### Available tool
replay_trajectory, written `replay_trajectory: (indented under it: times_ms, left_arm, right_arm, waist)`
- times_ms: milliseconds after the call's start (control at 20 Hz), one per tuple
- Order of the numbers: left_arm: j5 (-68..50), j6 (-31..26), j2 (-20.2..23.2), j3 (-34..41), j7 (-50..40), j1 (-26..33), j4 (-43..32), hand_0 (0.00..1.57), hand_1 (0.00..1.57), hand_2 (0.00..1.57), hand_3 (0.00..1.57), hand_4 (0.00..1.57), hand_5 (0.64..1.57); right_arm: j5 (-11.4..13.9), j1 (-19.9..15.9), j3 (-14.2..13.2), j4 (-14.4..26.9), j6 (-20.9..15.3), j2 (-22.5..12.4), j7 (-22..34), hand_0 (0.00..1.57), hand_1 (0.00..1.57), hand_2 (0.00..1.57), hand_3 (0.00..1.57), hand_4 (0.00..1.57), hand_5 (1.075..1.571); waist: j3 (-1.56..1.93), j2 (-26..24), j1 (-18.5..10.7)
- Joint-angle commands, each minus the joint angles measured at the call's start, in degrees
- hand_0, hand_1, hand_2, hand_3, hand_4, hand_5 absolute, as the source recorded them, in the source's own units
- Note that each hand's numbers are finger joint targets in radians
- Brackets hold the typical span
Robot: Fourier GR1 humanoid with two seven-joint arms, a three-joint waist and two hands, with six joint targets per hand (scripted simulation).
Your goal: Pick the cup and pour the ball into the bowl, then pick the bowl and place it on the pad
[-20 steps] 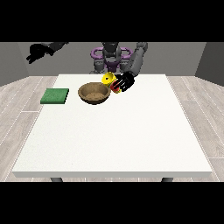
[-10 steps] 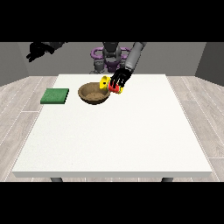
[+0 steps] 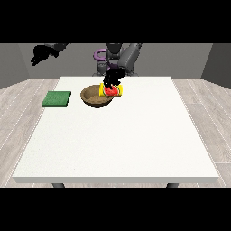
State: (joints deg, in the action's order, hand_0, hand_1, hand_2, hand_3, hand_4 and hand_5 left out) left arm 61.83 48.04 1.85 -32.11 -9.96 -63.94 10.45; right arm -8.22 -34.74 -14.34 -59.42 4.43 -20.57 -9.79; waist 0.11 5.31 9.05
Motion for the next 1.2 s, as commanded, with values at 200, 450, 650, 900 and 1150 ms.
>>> replay_trajectory:
  times_ms: [200,450,650,900,1150]
  left_arm:
    - [14.29,-10.3,-1.8,-13.97,-13.4,1.77,1.11,1.52,1.52,1.57,1.57,1.5,1.185]
    - [20.04,-15.55,-1.84,-17.71,-18.33,-0.24,4.84,1.53,1.53,1.57,1.57,1.49,1.183]
    - [22.26,-18.74,-1.85,-19.04,-18.78,3.06,9.43,1.53,1.53,1.57,1.57,1.48,1.209]
    - [22.15,-26.84,-1.85,-18.58,-16.36,0.67,16.08,1.53,1.53,1.57,1.57,1.47,1.22]
    - [18.21,-22.27,-1.85,-14.21,-13.03,-1.65,17.26,1.53,1.53,1.57,1.57,1.51,1.18]
  right_arm:
    - [0.54,-3.7,2.2,3.48,0.85,2.83,-0.65,0.0,0.0,0.35,0.63,0.57,1.566]
    - [0.8,-4.53,0.87,5.27,0.49,1.51,-3.34,0.0,0.0,0.34,0.61,0.57,1.565]
    - [0.33,-1.13,-0.32,6.82,1.38,0.6,-4.86,0.0,0.0,0.38,0.66,0.58,1.565]
    - [0.11,-4.27,-0.97,8.13,-0.46,0.67,-2.93,0.0,0.0,0.34,0.6,0.58,1.564]
    - [3.27,-9.19,6.97,4.79,-2.49,9.88,-0.07,0.0,0.0,0.34,0.6,0.58,1.563]
  waist:
    - [-0.02,-0.52,4.6]
    - [-0.07,1.91,2.95]
    - [-0.07,-0.6,1.31]
    - [-0.08,-1.23,-0.12]
    - [-0.16,0.18,-4.66]
